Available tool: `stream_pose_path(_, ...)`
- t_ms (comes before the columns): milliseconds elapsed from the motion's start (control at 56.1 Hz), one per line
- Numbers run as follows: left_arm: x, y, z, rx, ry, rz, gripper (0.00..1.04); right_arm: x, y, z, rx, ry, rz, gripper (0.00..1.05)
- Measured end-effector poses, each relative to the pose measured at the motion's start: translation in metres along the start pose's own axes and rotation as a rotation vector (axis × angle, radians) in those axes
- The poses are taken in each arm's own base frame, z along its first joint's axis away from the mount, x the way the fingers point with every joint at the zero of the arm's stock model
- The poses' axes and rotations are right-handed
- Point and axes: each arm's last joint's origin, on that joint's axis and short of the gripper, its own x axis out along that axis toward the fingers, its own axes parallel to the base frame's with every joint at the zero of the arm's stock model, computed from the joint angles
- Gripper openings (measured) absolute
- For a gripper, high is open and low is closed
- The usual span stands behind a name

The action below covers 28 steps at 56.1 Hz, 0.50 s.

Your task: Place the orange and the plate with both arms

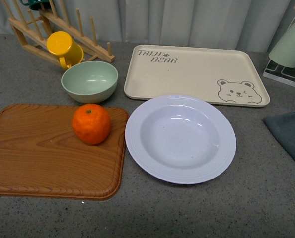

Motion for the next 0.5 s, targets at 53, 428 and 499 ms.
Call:
stream_pose_path(53, 0.0000, 0.0000, 0.0000, 0.000, 0.000, 0.000, 0.98, 0.0000, 0.0000, 0.0000, 0.000, 0.000, 0.000, 0.96)
stream_pose_path(428, 0.0000, 0.0000, 0.0000, 0.000, 0.000, 0.000, 0.98, 0.0000, 0.0000, 0.0000, 0.000, 0.000, 0.000, 0.96)
stream_pose_path(499, 0.0000, 0.0000, 0.0000, 0.000, 0.000, 0.000, 0.98, 0.0000, 0.0000, 0.0000, 0.000, 0.000, 0.000, 0.96)
